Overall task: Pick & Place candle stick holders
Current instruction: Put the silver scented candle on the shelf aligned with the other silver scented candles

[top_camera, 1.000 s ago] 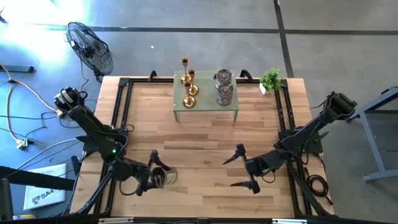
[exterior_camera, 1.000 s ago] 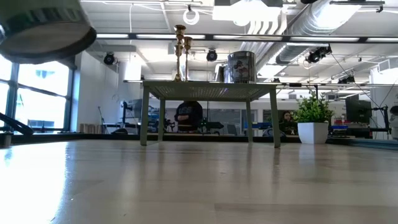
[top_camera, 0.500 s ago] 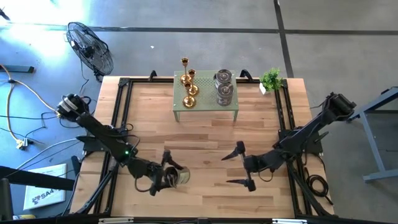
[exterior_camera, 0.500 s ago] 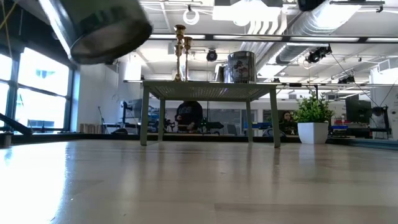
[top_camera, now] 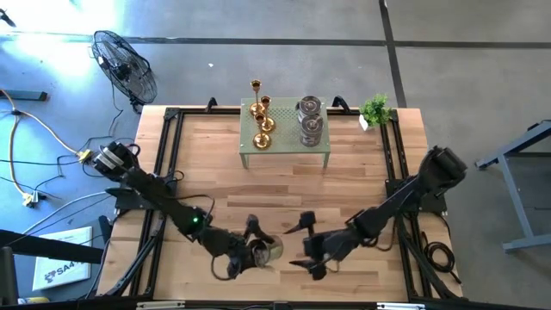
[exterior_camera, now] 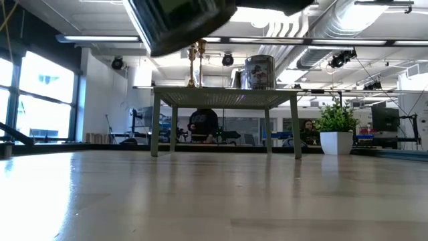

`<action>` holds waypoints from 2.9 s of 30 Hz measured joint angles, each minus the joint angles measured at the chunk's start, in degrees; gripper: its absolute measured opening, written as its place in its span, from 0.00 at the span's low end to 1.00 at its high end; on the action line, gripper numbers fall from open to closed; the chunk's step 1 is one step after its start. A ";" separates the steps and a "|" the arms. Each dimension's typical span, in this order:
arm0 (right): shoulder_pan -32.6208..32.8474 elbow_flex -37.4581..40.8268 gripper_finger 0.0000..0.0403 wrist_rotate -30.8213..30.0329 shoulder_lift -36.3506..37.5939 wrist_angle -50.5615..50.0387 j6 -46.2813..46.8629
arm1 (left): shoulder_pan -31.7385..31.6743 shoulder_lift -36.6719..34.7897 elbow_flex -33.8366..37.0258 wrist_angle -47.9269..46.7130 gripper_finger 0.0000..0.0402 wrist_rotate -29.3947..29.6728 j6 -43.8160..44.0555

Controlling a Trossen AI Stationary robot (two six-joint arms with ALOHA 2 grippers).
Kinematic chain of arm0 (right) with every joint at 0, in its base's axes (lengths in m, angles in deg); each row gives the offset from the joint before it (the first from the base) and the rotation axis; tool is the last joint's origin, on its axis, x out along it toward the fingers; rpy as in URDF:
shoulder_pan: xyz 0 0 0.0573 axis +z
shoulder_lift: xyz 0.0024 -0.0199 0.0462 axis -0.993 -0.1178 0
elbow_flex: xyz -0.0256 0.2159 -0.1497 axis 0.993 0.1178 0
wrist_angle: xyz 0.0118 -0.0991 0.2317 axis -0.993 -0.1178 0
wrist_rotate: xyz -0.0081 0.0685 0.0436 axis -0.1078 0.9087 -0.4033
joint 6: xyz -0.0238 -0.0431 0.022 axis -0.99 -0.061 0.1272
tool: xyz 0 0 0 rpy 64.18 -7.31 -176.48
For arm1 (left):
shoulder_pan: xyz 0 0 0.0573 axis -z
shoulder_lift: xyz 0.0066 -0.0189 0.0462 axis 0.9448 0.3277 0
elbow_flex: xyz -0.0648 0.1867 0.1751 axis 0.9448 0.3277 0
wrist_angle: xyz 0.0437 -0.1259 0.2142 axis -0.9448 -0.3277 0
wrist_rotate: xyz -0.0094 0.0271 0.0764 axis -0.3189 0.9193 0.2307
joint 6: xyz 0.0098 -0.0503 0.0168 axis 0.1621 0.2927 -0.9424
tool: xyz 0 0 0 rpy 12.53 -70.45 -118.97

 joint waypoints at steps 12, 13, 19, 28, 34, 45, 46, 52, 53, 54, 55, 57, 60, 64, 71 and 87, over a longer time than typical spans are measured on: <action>-0.45 -16.33 0.98 -10.26 -6.73 -18.77 11.37 | -1.80 -0.02 -0.05 0.10 0.89 1.04 0.50; -0.58 -16.35 0.98 -9.06 -6.73 -18.70 11.69 | -1.77 -0.02 -0.05 0.17 0.89 1.60 0.41; -0.65 -16.31 0.98 -9.19 -8.63 -18.81 12.73 | -1.80 -0.08 -0.05 0.24 0.89 2.19 0.41; -1.86 -16.26 0.98 -8.10 -12.16 -15.08 11.14 | -1.84 -0.08 -0.03 1.47 0.89 2.14 0.45; -1.87 -16.31 0.98 -7.33 -12.13 -11.92 8.81 | -1.86 -0.10 -0.03 1.40 0.89 1.93 0.47; -2.57 -16.31 0.98 -8.43 -12.13 -12.11 11.92 | -1.86 -0.10 -0.01 1.75 0.89 2.19 0.50; -2.57 -16.31 0.98 -8.58 -12.12 -12.11 11.95 | -1.86 -0.10 -0.01 1.77 0.89 2.19 0.50; -2.68 -16.31 0.98 -9.12 -12.19 -12.01 12.08 | -1.86 -0.10 0.02 2.43 0.89 2.19 0.30; -2.70 -16.31 0.99 -9.15 -12.21 -12.00 12.12 | -1.86 -0.10 0.03 2.59 0.89 2.19 0.07; -2.80 -16.30 0.99 -9.03 -12.23 -12.00 12.16 | -1.86 -0.10 0.03 2.74 0.89 2.18 -0.17; -2.96 -16.31 0.99 -8.69 -12.30 -12.01 12.27 | -1.86 -0.10 0.03 2.80 0.89 2.07 -0.42; -3.24 -16.31 0.99 -8.06 -12.53 -11.88 12.27 | -1.86 -0.10 0.07 2.73 0.89 1.83 -0.54; -3.62 -16.31 0.99 -7.72 -13.00 -11.54 12.31 | -1.86 -0.08 0.12 2.71 0.89 1.74 -0.58; -4.60 -16.32 0.99 -5.76 -13.43 -11.52 12.57 | -1.86 -0.06 0.14 2.65 0.89 1.69 -0.66; -5.35 -16.33 0.98 -3.50 -13.61 -10.91 12.87 | -1.86 -0.04 0.17 2.56 0.89 0.62 -0.58; -5.46 -16.13 0.92 -5.25 -14.03 -12.04 13.47 | -1.75 -0.52 -0.38 6.33 0.98 -1.34 3.00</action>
